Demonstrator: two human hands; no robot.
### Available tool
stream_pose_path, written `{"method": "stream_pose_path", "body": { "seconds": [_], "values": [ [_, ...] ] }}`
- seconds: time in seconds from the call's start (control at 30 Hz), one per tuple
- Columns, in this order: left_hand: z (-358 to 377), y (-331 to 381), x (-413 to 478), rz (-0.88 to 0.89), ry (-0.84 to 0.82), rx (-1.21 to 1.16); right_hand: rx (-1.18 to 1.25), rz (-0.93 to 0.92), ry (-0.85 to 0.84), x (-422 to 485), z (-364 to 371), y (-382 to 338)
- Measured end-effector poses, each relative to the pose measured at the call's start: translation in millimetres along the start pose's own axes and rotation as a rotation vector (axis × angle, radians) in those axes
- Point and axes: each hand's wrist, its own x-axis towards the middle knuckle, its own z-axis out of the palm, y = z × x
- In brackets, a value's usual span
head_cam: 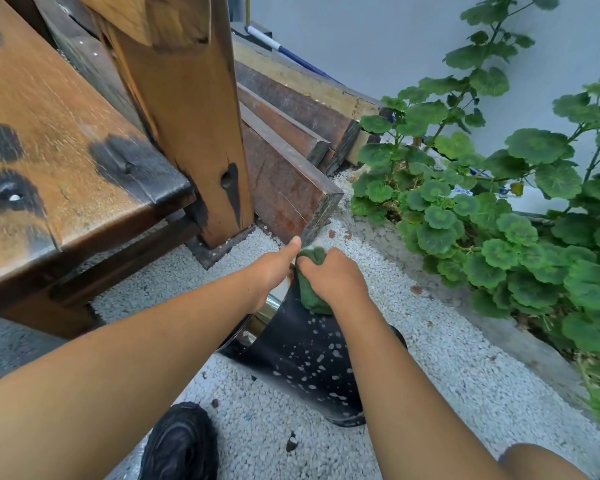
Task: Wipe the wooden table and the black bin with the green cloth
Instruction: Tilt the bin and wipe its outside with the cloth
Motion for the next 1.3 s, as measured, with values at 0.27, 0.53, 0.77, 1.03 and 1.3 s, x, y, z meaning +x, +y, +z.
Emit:
{"method": "stream_pose_path", "body": {
  "seconds": [0.27, 0.53, 0.77, 1.03, 1.3],
  "values": [
    [-12, -4, 16, -0.012, 0.067, 0.124, -0.186, 0.138, -0.052, 13, -17, 76],
    [-5, 6, 19, 0.001, 0.083, 0.160, -0.127, 0.262, -0.061, 13, -28, 139],
    [0, 13, 22, -0.034, 0.111, 0.110, -0.039, 0.214, 0.154, 7, -34, 134],
    [20, 16, 32, -0.062, 0.190, -0.182, 0.301, -0.117, 0.190, -35, -33, 30],
    [18, 15, 36, -0.007, -0.055, -0.367, 0.153, -0.100, 0.320, -37, 4, -2]
  ]
}}
